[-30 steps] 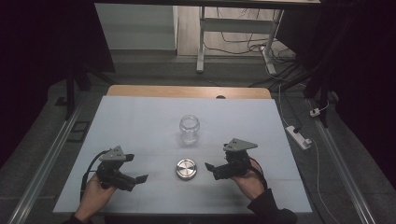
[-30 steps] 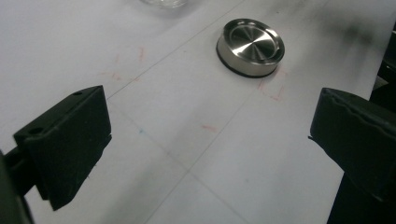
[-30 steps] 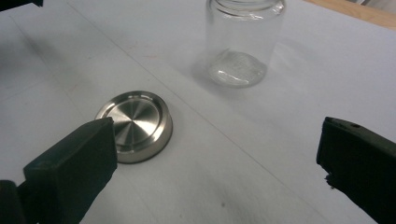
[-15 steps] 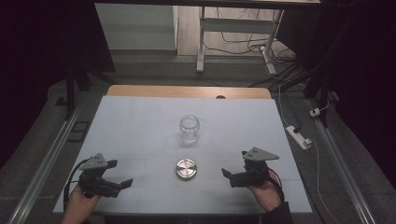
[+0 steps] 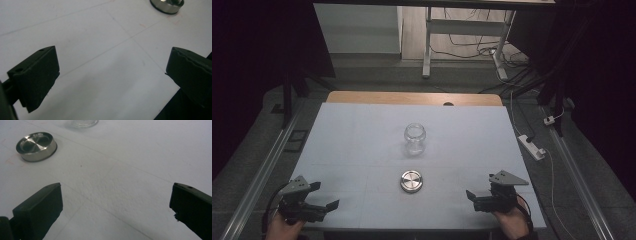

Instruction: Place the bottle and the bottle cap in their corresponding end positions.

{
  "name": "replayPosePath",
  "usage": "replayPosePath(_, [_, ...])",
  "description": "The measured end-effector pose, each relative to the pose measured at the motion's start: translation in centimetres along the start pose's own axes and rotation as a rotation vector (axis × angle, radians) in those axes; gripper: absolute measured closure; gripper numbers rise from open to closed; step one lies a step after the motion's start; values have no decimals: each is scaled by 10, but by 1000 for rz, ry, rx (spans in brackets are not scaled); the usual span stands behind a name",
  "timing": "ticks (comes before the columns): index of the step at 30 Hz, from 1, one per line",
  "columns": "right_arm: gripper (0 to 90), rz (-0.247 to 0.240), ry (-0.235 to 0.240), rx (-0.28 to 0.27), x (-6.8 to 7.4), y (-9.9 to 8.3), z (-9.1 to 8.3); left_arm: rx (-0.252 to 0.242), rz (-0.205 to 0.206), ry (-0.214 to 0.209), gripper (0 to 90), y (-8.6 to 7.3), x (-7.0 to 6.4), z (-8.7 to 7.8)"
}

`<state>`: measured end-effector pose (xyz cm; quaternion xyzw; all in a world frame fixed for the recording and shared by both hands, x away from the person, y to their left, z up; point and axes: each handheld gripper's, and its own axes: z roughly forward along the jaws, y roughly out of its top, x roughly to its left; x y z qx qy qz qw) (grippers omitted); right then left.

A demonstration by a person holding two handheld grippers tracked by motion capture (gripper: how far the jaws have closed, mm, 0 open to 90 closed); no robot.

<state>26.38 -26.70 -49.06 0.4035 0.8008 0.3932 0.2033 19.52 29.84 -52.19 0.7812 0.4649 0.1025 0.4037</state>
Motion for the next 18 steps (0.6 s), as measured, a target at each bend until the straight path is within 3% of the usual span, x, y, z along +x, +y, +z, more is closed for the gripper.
replayPosePath(13, [0, 77, 13, 47, -6, -18, -17, 44, -27, 47, 0, -16, 0, -10])
replayPosePath(18, [0, 93, 18, 52, -8, -20, -18, 49, -35, 37, 0, -15, 1, -9])
